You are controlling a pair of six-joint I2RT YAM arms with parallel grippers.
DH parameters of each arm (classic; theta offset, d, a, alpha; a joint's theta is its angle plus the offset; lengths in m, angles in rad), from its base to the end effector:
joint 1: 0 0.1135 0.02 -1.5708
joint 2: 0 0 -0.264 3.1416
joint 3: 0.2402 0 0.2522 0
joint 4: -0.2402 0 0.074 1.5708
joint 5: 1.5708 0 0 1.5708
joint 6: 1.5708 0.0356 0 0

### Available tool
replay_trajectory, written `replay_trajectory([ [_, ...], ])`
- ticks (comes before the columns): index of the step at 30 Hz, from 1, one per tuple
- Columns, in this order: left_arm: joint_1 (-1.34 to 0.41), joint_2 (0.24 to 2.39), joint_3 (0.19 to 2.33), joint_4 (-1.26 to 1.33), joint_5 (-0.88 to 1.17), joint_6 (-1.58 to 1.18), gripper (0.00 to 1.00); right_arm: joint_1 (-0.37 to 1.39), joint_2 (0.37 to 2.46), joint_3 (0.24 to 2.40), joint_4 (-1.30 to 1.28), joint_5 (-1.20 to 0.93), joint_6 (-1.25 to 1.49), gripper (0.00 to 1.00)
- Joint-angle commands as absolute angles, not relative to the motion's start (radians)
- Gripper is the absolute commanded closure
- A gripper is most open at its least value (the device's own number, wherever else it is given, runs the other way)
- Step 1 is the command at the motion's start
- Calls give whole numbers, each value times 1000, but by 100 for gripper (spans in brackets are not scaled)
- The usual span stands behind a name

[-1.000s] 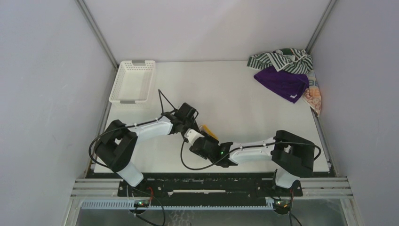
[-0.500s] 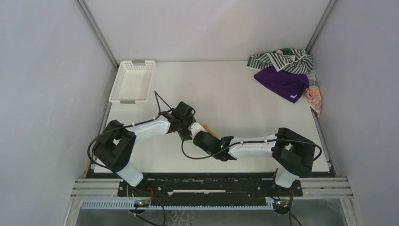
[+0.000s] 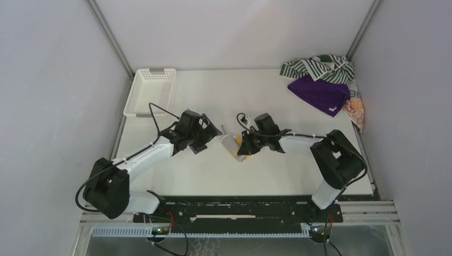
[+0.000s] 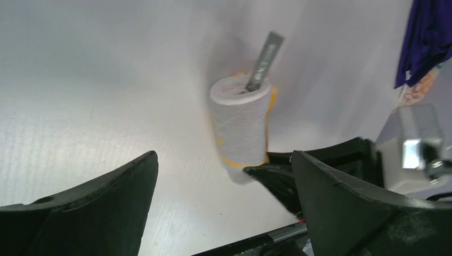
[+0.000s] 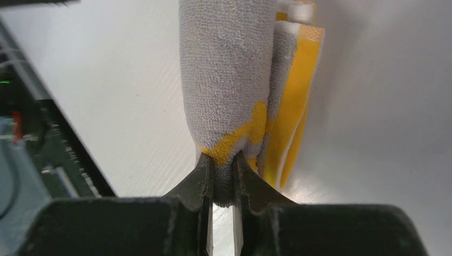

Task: Roll the towels
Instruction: Roll the towel at the center of the board.

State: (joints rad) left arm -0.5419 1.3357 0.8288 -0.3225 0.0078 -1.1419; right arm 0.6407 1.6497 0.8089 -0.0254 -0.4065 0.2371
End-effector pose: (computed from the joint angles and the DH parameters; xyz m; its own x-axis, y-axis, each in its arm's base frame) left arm 0.2361 -0.1425 0.2229 -0.7359 -0.6184 -0.2756 -0.3583 0.7011 -0.6165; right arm 0.2465 0.2014 0.1529 -0.7709 -0.3057 -0.5588 -0.5898 0.6739 0.4450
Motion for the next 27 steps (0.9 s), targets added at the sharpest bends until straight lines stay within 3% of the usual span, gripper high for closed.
replay_trajectory([
  [1,-563,1341,756,-233,47,-1176,0,547,1773,734,17,-744,362,97],
  [10,-642,1439,755,-107,114,-1239,2,448,1938,668,249,-952,579,93],
  [27,-677,1501,669,5,103,-1375,17,400,2064,655,316,-971,711,89],
])
